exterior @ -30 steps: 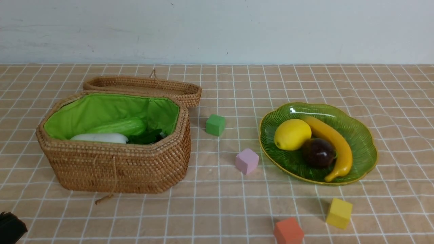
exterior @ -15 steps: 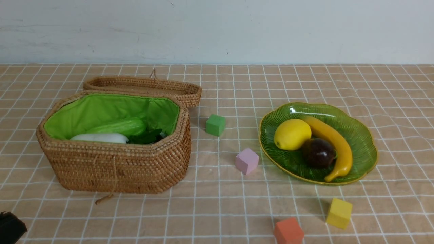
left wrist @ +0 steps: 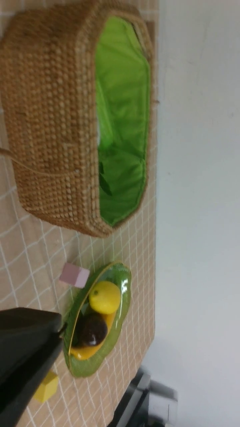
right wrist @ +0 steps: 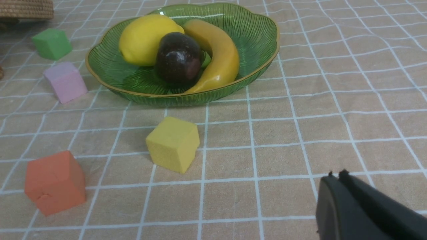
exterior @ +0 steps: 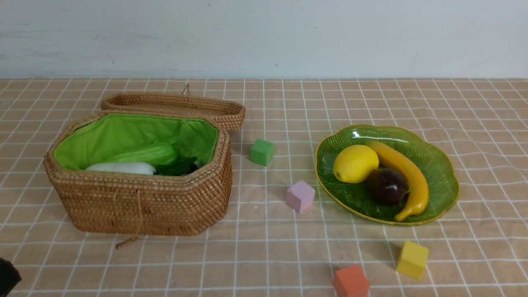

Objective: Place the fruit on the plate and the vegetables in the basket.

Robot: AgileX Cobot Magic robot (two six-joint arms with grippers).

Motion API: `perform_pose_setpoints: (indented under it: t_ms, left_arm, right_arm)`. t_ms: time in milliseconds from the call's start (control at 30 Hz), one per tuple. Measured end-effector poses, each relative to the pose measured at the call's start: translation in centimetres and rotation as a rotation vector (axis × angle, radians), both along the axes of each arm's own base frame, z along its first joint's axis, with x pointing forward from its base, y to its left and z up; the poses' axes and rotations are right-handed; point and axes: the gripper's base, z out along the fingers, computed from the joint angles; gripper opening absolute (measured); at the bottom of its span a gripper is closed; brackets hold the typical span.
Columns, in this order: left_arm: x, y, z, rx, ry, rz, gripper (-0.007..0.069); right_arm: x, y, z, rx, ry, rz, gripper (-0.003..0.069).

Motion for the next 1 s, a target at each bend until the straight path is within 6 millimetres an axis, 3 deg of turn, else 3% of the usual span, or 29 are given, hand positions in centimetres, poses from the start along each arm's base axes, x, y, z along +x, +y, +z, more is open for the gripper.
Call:
perform_pose_setpoints:
  t_ms: [300, 433, 533, 667, 1000]
  left_arm:
    - [0.3, -0.4, -1.6, 0.016, -0.081, 0.242, -0.0013]
    - [1.1, -0.2, -4.7, 0.023, -0.071, 0.347, -0.0013]
    - [1.2, -0.2, -6.3, 0.05, -0.01, 0.352, -0.0013]
    - [0.8, -0.4, -8.5, 0.079, 0.218, 0.331, -0.0013]
    - [0.7, -0.3, -8.9, -0.027, 0.29, 0.352, -0.0013]
  right_arm:
    - [0.0, 0.0, 0.0, 0.0, 0.0, 0.0, 0.0015]
    - [0.0, 0.0, 0.0, 0.0, 0.001, 0.0, 0.0019]
    - [0.0, 0.0, 0.0, 0.0, 0.001, 0.0, 0.0019]
    - [0.0, 0.0, 0.0, 0.0, 0.001, 0.0, 0.002]
    - [0.0, 0.0, 0.0, 0.0, 0.001, 0.0, 0.0026]
